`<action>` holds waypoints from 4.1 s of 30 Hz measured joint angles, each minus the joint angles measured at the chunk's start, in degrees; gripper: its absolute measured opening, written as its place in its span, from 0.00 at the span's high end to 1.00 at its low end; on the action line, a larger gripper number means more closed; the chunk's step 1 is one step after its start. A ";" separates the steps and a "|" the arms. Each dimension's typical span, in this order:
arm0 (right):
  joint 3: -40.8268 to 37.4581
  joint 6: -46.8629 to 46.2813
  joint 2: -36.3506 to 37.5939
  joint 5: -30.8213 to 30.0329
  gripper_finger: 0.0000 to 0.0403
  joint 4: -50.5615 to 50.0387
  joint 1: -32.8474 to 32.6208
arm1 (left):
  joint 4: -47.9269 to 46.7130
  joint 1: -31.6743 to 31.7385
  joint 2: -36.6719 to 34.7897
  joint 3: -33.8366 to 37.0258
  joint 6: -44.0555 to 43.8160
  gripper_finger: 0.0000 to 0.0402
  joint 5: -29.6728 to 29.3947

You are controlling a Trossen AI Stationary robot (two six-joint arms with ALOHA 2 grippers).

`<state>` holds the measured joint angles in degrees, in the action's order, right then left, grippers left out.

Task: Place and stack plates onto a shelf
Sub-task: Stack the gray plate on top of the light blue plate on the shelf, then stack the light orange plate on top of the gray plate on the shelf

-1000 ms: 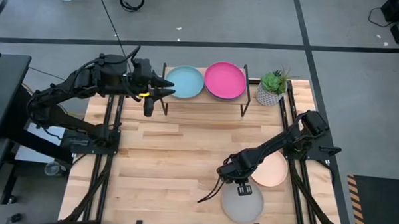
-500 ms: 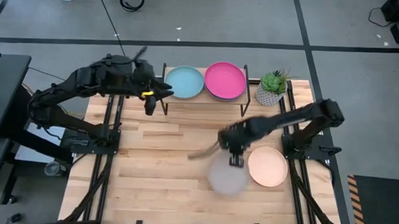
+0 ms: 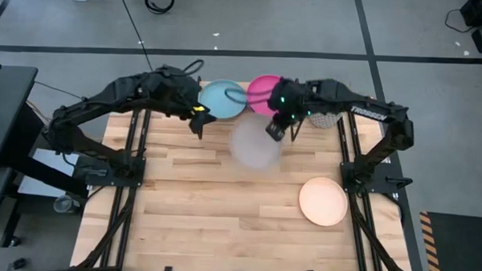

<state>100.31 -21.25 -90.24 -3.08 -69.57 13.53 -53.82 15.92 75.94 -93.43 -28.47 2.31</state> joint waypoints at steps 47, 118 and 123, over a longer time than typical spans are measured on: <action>14.52 7.87 -3.60 -1.11 0.62 3.54 5.83 | 11.12 13.48 14.49 0.09 -1.06 0.84 27.19; 20.48 11.84 0.29 0.19 0.44 -19.65 -1.57 | -4.81 23.81 12.32 -5.38 29.43 0.43 21.71; 12.47 11.84 0.16 0.43 0.44 -16.90 -5.00 | -3.85 19.55 7.65 -5.38 27.26 0.43 18.10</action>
<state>112.79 -9.41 -90.08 -2.65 -86.47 8.53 -57.67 35.47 83.60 -98.80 -1.21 20.41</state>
